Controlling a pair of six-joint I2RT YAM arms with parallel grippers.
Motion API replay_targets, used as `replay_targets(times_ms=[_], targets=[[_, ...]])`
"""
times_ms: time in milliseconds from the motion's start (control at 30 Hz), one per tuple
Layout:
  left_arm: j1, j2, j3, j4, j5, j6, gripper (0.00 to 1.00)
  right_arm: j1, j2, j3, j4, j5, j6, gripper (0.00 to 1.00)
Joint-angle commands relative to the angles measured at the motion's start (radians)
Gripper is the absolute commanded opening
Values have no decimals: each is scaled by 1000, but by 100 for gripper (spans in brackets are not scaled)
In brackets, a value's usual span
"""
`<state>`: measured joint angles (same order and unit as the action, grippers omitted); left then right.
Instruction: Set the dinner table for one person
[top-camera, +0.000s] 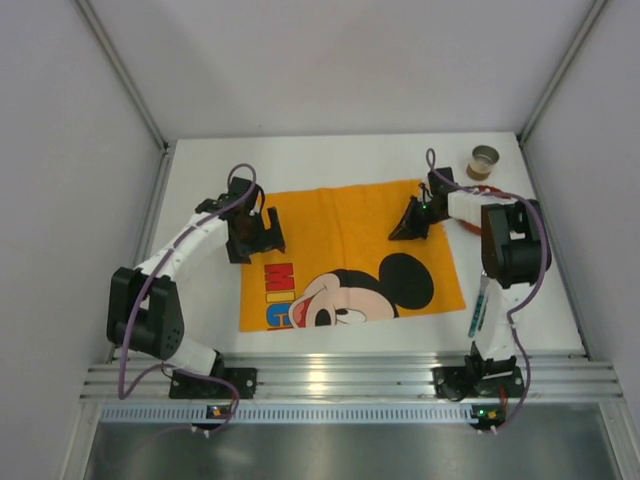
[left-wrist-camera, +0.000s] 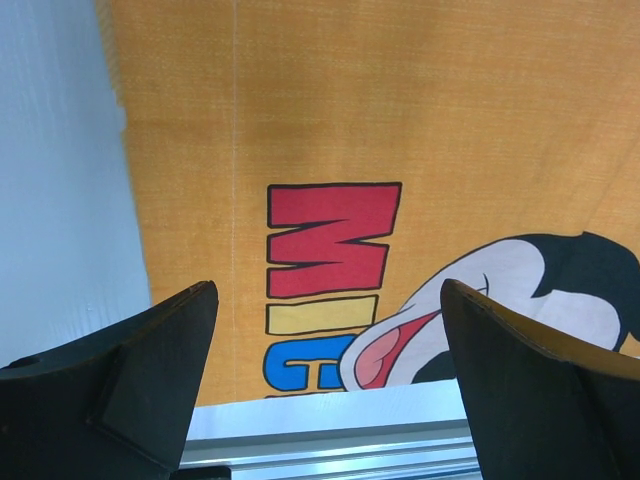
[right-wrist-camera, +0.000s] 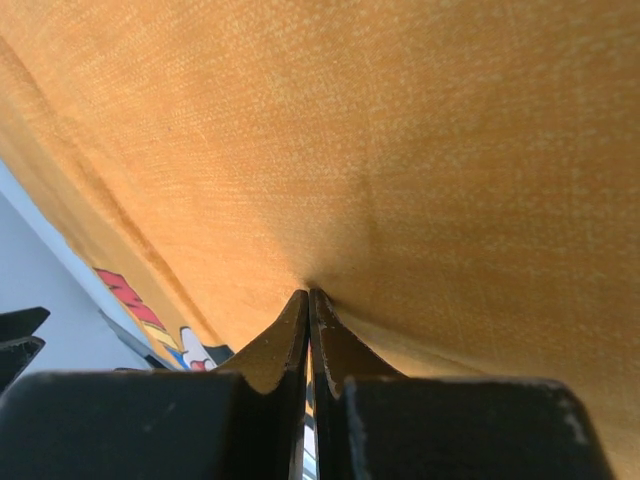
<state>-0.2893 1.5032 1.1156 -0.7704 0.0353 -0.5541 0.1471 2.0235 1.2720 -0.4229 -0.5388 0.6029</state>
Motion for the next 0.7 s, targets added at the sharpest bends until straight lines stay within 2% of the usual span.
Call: replay_targets(times_ms=[0, 167, 333, 433, 567, 600, 667], targets=[[7, 46, 21, 36, -6, 3, 99, -12, -31, -68, -46, 195, -28, 0], [7, 167, 36, 92, 1, 2, 99, -11, -111, -181, -42, 237, 28, 0], [10, 294, 50, 128, 9, 5, 98, -9, -137, -201, -56, 215, 5, 0], [9, 357, 79, 134, 8, 5, 99, -12, -161, -192, -65, 206, 5, 0], [10, 355, 122, 122, 8, -7, 98, -15, -178, -100, -131, 166, -11, 0], [9, 344, 128, 115, 6, -12, 99, -14, -189, -73, -145, 154, -12, 10], [9, 305, 166, 86, 0, -17, 98, -11, -238, 24, -204, 137, -20, 42]])
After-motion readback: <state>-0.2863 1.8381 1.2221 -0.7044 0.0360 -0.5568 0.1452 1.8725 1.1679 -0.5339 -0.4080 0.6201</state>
